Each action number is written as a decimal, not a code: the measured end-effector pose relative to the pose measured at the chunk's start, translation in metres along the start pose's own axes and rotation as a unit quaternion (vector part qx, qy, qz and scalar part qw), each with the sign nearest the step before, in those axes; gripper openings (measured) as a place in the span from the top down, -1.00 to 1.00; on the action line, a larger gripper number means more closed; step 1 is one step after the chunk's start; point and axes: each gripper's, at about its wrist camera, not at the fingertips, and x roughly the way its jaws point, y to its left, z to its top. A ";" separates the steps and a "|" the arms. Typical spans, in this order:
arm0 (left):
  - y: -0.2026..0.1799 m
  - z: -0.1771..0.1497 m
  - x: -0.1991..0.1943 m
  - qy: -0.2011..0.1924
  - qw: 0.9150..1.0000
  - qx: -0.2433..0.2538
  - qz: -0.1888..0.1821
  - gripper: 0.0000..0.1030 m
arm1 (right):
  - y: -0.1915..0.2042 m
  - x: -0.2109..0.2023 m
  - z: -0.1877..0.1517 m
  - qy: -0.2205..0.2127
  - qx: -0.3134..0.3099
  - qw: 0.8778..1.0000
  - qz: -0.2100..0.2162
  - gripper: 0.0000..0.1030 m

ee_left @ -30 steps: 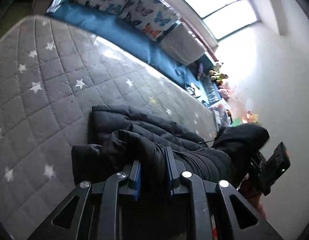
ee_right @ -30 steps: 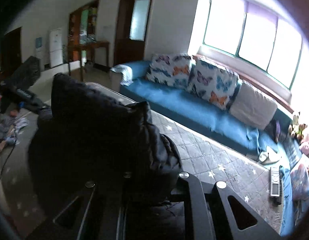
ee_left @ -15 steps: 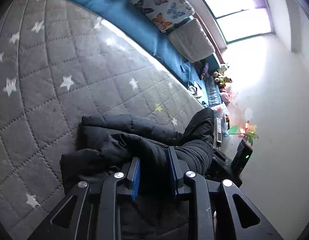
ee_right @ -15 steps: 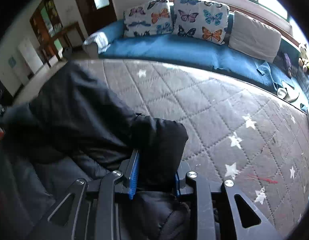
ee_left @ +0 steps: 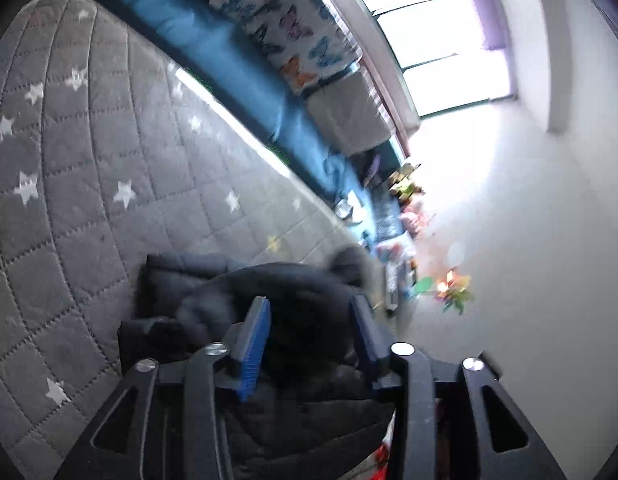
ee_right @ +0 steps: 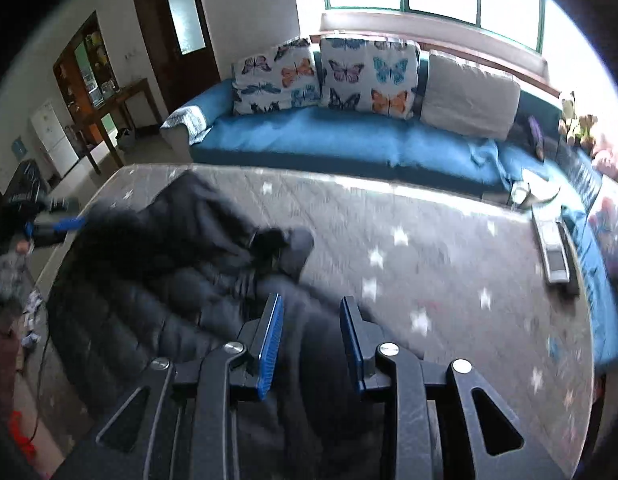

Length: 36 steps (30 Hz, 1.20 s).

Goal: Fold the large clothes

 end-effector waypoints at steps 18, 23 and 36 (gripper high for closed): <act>-0.074 -0.040 0.090 0.071 0.989 0.128 0.013 0.15 | -0.009 0.048 0.018 0.022 0.034 0.999 -0.023 0.37; -0.063 -0.033 0.141 0.094 0.985 0.130 0.067 0.20 | 0.013 0.093 0.037 0.032 0.010 0.999 0.029 0.37; -0.025 -0.025 0.164 0.109 0.989 0.067 0.075 0.59 | 0.016 0.128 0.032 0.082 -0.006 0.996 -0.022 0.36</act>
